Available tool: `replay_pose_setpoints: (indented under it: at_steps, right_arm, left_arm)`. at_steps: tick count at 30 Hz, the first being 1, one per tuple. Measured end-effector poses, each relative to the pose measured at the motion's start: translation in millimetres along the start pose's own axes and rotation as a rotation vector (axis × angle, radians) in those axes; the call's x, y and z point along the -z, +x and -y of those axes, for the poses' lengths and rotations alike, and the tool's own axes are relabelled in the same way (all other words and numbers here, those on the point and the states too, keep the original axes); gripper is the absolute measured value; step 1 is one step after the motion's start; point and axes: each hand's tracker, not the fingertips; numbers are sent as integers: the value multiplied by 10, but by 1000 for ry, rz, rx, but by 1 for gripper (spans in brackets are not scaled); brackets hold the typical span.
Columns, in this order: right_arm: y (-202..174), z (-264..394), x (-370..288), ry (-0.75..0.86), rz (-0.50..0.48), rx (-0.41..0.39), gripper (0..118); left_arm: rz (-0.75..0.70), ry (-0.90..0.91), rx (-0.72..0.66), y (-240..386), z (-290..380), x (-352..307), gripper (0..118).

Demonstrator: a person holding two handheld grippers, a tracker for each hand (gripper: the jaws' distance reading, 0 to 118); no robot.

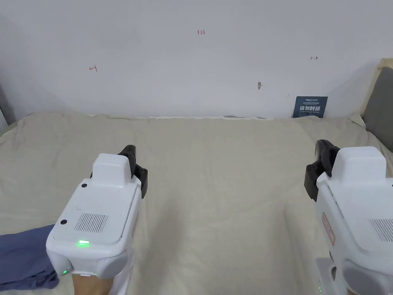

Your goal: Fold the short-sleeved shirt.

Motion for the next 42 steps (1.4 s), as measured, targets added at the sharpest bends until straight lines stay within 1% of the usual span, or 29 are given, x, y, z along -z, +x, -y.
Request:
replay_pose_setpoints:
  at_steps: [23,25,27,28,29,30,31,32,33,34,35,36,37,42]
  right_arm:
    - [-12,-7,-11,-2,1,1,2]
    - [-11,-6,-11,-3,2,1,2]
    - [-10,-4,-8,-5,4,0,3]
    - [-9,-3,-7,-6,5,1,9]
    - [-3,-2,-8,-6,7,-1,19]
    - [2,-2,-6,-9,2,1,25]
    - [7,-1,-5,-12,0,7,36]
    - [9,2,-4,-13,2,12,55]
    - [10,5,-1,-14,7,14,72]
    - [13,6,5,-17,9,15,86]
    - [19,9,12,-20,9,21,103]
    - [26,15,17,-20,6,28,114]
    - [29,19,20,-19,6,32,118]
    - [40,41,4,-17,17,31,118]
  left_arm:
    - [0,-8,6,-13,9,0,0]
    - [-2,-6,1,-19,6,-5,1]
    - [-5,-1,-13,-34,0,-13,6]
    - [-2,0,-18,-47,-5,-15,8]
    - [0,2,-25,-51,-11,-19,12]
    - [0,3,-28,-54,-17,-21,18]
    - [2,2,-30,-62,-25,-22,30]
    - [4,3,-32,-71,-31,-21,56]
    - [5,1,-34,-71,-34,-15,79]
    - [12,-6,-38,-78,-42,-4,99]
    - [21,-15,-44,-87,-48,10,117]
    - [26,-21,-48,-92,-50,19,118]
    - [29,-19,-50,-85,-44,17,118]
    - [22,-9,-24,-45,-35,2,118]
